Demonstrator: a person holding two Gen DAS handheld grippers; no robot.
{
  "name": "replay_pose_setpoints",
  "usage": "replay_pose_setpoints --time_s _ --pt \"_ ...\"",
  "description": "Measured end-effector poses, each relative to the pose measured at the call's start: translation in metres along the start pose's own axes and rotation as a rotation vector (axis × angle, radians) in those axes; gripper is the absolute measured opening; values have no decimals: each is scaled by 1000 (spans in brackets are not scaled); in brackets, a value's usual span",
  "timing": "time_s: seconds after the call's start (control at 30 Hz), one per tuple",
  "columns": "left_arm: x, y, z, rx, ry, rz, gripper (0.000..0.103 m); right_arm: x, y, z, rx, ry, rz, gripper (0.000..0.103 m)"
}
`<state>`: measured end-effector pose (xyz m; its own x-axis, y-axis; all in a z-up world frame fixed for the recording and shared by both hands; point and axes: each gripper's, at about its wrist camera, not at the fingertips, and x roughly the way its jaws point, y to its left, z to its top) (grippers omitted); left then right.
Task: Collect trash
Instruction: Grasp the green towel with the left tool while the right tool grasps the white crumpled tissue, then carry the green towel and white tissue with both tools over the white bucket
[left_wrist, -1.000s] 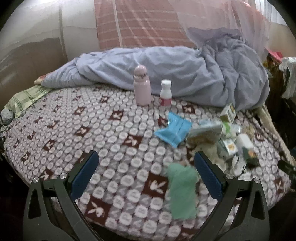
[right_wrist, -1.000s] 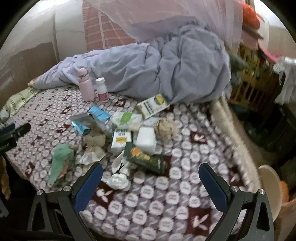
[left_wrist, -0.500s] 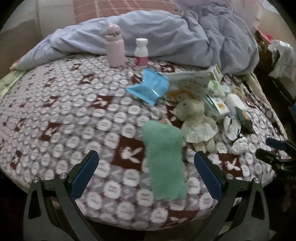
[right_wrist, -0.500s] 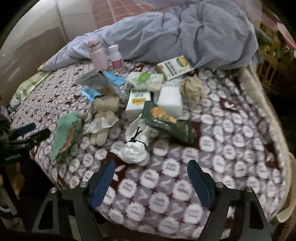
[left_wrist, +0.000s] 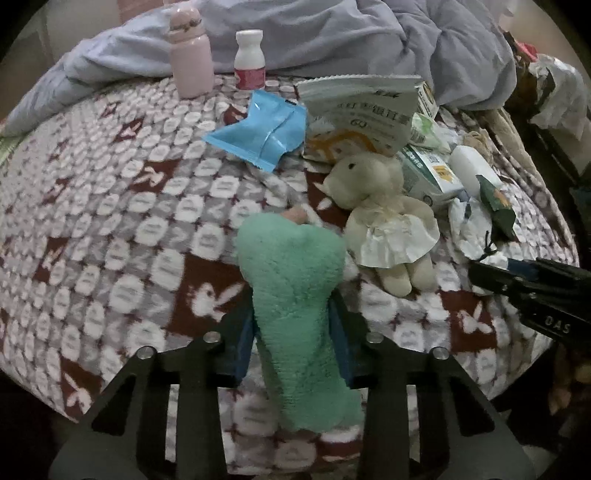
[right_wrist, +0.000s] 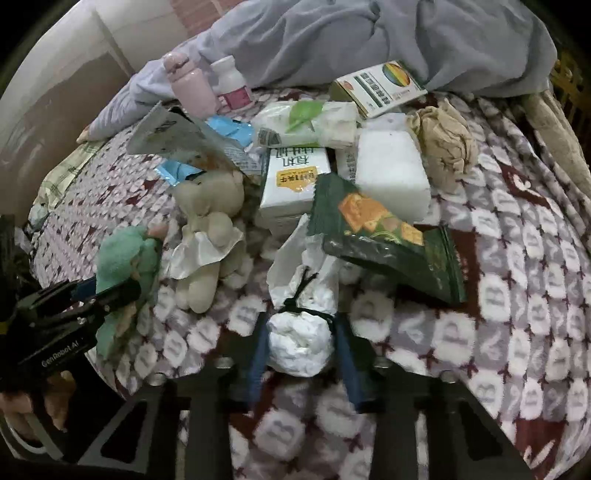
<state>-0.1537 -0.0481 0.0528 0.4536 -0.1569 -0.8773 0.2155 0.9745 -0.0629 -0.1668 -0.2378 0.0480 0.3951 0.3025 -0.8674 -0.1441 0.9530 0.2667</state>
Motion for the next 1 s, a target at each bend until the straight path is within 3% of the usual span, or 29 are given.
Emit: replay_pose_setpoints --time_s 0.2,0.4,0.7,1.0 --pt "-37 -17 10 12 -41 -70 29 -38 -6 -9 -30 -53 56 27" --pt "-65 -77 35 100 -75 -171 29 -92 -34 -26 -29 -126 40 27" --pt "-64 -199 60 267 -79 -294 29 -164 -129 -64 94 -200 -58 27" --pt "-53 -325 72 380 -36 -447 29 -215 -247 -98 309 -237 -281 27"
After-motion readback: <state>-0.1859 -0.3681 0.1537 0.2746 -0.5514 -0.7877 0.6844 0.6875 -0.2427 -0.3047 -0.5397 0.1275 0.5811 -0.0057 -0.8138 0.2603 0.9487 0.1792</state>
